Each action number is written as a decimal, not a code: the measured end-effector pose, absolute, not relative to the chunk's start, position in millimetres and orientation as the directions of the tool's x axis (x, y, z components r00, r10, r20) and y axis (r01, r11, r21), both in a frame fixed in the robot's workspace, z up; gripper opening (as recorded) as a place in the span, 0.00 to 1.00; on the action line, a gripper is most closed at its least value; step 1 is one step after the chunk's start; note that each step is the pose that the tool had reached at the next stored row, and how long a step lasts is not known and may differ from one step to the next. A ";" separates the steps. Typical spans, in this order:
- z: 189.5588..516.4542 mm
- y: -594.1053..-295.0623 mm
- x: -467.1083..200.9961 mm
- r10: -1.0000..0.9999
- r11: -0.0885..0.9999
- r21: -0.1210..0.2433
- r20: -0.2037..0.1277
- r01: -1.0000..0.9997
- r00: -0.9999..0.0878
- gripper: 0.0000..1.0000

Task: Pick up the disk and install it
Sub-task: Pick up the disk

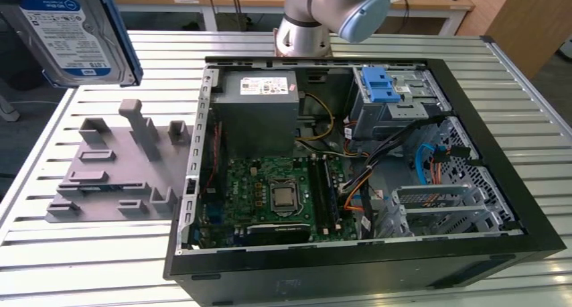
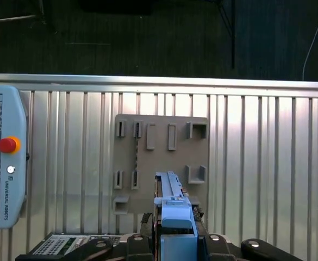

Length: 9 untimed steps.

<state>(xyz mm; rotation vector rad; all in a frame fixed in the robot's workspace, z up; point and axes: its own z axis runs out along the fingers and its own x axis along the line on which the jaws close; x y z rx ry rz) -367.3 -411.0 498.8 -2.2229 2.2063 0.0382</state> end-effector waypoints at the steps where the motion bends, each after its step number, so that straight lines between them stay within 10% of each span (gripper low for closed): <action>1: 498.9 -411.2 -364.9 -1.000 -0.008 0.011 -0.024 -1.000 0.007 0.36; 9: 498.8 -413.7 -350.6 -1.000 -0.008 0.011 -0.024 -1.000 0.007 0.36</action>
